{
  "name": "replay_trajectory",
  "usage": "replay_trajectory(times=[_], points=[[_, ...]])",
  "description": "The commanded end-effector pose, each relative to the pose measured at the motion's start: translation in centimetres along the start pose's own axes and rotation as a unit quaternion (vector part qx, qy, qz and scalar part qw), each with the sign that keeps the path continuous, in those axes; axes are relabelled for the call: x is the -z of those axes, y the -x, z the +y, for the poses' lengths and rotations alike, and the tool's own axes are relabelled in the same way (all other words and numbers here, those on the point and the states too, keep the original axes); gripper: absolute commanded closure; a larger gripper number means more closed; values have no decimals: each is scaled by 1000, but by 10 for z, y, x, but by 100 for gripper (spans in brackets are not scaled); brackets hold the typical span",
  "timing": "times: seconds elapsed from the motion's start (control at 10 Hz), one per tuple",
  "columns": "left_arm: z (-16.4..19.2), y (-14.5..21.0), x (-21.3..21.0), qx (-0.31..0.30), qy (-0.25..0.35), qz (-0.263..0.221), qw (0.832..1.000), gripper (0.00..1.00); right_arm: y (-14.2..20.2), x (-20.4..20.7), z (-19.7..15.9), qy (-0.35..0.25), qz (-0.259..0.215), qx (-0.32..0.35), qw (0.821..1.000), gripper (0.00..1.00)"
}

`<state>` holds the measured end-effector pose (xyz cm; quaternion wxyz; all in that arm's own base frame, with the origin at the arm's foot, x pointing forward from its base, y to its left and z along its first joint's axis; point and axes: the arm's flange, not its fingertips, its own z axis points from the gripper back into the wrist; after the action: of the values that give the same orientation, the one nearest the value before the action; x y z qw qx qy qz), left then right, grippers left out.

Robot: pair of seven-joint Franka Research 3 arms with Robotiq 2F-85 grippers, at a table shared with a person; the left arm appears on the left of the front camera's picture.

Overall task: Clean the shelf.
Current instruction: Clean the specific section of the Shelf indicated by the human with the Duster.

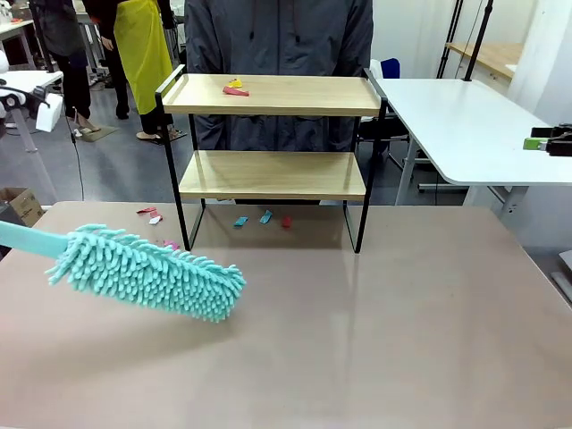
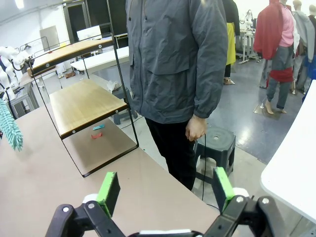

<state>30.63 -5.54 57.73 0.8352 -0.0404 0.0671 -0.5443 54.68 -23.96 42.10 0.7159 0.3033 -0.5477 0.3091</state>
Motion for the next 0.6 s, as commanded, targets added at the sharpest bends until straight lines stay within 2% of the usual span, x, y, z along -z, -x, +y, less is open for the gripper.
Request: replay_trajectory(times=[0.0, 0.1, 0.5], points=[[3, 7, -13, -2, 6, -1, 1000, 87, -2, 1, 0, 1, 2, -3, 1000, 0], [0, 0, 0, 0, 0, 0, 1000, 87, -2, 1, 0, 1, 2, -3, 1000, 0], [0, 0, 0, 0, 0, 0, 1000, 87, -2, 1, 0, 1, 2, -3, 1000, 0]])
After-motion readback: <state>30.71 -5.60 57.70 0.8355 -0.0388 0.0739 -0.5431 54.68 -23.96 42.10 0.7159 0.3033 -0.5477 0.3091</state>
